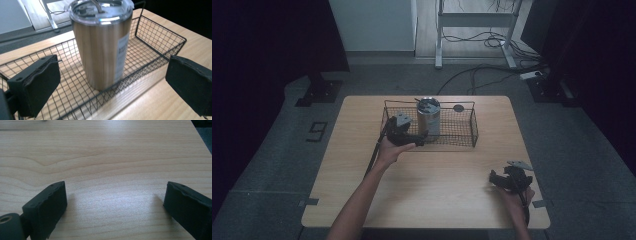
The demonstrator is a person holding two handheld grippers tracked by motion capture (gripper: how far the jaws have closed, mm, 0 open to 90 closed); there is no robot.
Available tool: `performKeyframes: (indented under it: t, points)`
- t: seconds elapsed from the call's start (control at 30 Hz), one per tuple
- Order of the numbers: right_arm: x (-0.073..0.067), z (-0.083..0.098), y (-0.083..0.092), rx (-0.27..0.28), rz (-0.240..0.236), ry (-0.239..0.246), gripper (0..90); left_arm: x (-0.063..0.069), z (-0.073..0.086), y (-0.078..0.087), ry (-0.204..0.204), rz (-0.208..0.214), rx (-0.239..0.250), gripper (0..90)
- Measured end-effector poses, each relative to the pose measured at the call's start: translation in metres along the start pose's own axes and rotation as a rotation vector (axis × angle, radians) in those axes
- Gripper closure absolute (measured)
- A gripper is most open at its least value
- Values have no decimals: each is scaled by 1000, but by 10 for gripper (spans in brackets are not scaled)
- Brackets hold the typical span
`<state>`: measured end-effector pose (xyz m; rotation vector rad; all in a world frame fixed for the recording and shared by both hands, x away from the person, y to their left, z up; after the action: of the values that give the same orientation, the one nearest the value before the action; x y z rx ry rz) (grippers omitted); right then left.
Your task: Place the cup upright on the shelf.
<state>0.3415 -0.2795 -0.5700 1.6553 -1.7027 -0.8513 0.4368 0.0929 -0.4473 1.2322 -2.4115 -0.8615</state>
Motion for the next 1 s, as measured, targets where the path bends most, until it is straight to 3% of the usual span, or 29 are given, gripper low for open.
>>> performKeyframes:
  t: [0.17,0.53,1.0]
  points:
    - [0,0,0,0,1,-1,45,3,12,5,13,8,-17,11]
    - [0,0,0,1,2,-3,50,10,54,20,38,36,-55,28]
    - [0,0,0,2,4,-4,53,10,104,41,63,22,-83,42]
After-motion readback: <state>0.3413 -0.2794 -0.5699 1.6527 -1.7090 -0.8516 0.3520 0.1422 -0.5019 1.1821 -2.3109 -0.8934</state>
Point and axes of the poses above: each handheld gripper's, and its own axes: y roughly backward along the jaws, z roughly out of its underside, x roughly to its right, the point moved 2 cm from there along -y, roughly forward along the jaws, and after that the axes turned 9 degrees about -x, right-handed, at the moved point
